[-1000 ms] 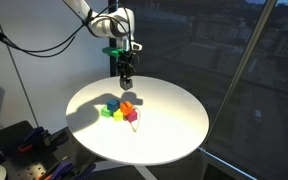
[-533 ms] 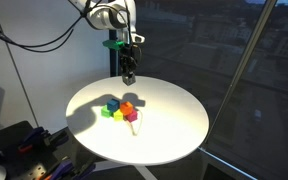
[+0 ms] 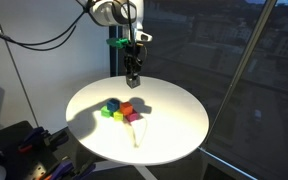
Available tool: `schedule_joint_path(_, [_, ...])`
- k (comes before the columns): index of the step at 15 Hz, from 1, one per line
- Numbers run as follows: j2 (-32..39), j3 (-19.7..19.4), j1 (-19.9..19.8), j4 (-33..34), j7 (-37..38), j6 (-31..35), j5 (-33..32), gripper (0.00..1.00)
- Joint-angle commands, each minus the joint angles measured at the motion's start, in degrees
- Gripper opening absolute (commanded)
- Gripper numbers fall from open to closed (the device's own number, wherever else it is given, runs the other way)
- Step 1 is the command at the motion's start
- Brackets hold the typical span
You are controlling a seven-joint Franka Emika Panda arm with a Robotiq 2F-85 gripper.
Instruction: Remove the gray block from the stack and place it on the table
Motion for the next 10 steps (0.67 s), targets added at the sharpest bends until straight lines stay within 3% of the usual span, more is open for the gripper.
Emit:
schedule_joint_path(1, [-2.84, -0.67, -1.28, -2.93, -0.36, 0.54, 0.10, 0.29])
schedule_joint_path(10, [0.19, -2.18, -4.15, -4.57, -1.51, 1.59, 0.90, 0.29])
